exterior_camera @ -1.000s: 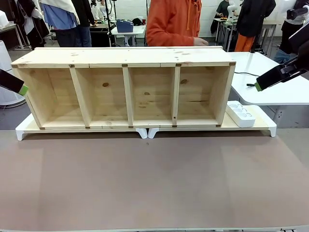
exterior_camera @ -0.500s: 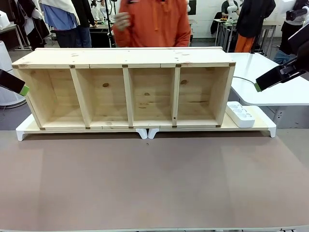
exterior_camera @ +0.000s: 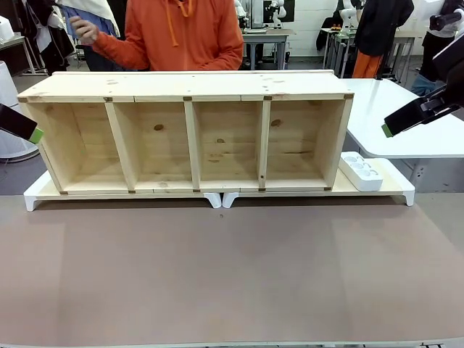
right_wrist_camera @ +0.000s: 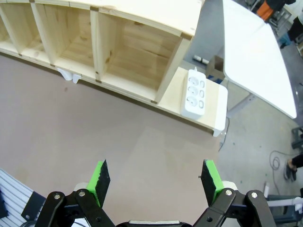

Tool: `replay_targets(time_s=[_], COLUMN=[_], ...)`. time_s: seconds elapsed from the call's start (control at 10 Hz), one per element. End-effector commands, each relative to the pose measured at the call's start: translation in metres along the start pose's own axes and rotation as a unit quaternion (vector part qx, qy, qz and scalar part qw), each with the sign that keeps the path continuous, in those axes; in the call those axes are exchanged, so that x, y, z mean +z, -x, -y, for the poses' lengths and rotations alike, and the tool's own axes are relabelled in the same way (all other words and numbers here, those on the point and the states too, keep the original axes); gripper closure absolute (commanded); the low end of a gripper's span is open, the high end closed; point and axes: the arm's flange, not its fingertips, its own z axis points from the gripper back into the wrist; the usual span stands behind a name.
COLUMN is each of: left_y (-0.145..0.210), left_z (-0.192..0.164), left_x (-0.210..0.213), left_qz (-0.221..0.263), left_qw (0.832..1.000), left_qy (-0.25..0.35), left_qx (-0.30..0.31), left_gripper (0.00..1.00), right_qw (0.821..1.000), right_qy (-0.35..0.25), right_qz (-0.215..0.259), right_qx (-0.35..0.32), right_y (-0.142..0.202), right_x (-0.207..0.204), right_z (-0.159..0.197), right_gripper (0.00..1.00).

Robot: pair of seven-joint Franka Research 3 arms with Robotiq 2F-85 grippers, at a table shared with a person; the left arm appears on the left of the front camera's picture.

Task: Perform cable management.
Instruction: When the cord part of the Power Cable appears at the lower middle area of the table and stops, grasp the cord part of the Power Cable.

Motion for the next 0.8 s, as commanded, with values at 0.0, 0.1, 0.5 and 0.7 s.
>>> replay_targets(time_s=[0.0, 0.1, 0.5, 0.7], left_y=[-0.0020, -0.0020, -0.0020, -0.0020], left_z=[0.0003, 0.0003, 0.0003, 0.0003], left_x=[-0.0017, -0.0017, -0.0017, -0.0017], left_qz=[0.003, 0.003, 0.003, 0.003], left_qw=[1.000, 1.000, 1.000, 1.000], left_qy=[-0.001, -0.001, -0.001, -0.001], left_qx=[-0.003, -0.003, -0.003, -0.003], left_gripper=[0.00, 0.00, 0.00, 0.00], right_qw=[1.000, 1.000, 1.000, 1.000], right_qy=[0.001, 0.001, 0.001, 0.001], right_qz=[0.002, 0.002, 0.002, 0.002], right_qx=[-0.001, -0.001, -0.001, -0.001], right_y=[-0.0003, -0.0003, -0.0003, -0.0003], right_x=[0.0003, 0.0003, 0.0003, 0.0003], right_z=[0.0008, 0.0008, 0.0008, 0.0008], right_gripper=[0.00, 0.00, 0.00, 0.00])
